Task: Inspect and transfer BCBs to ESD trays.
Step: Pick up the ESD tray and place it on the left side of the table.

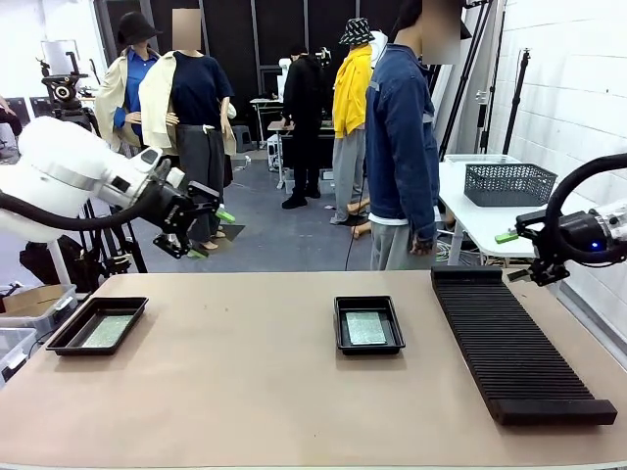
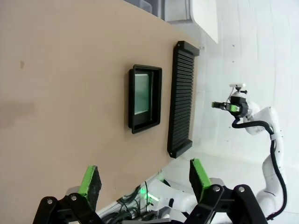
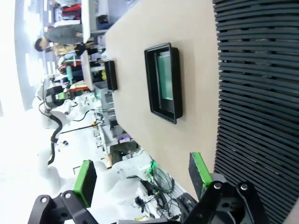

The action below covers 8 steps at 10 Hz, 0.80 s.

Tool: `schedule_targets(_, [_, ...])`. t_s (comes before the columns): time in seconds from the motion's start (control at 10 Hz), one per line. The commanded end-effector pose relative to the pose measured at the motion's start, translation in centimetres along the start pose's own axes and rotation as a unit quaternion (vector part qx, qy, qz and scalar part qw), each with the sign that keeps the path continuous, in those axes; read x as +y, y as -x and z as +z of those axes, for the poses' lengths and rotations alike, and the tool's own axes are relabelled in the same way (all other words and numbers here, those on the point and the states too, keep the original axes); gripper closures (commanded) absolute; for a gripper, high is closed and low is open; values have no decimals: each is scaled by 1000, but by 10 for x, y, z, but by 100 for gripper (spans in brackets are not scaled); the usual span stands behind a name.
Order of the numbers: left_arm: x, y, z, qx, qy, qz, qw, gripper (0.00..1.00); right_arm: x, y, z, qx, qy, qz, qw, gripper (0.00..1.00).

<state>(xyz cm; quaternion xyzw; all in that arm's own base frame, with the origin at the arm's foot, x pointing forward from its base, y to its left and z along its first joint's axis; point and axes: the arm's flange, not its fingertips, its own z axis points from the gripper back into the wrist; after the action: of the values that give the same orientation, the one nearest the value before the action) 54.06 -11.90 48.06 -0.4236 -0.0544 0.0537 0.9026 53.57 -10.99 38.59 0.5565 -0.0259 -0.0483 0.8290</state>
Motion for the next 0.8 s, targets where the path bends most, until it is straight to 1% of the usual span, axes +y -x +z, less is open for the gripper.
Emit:
schedule_targets(0.0, [-19, 5, -17, -23, -51, 0, 998, 0, -9, -10, 11, 21, -49, 18, 998, 0])
schedule_targets(0.1, [-29, 10, -31, -35, -73, -6, 997, 0, -14, -10, 15, 24, -62, 16, 998, 0])
schedule_targets(0.2, [-38, 15, -44, -34, -93, -10, 995, 0, -16, -10, 17, 27, -72, 19, 997, 0])
schedule_targets(0.4, [-53, 24, -74, -47, -141, -26, 989, 0, -21, -11, 20, 50, -89, 37, 994, 0])
schedule_targets(0.5, [-57, 27, -90, -50, -158, -32, 986, 0, -17, -3, 16, 31, -59, 11, 998, 0])
schedule_targets(0.7, [-66, 36, -120, -52, -178, -43, 982, 0, -17, -3, 16, 31, -59, 11, 998, 0])
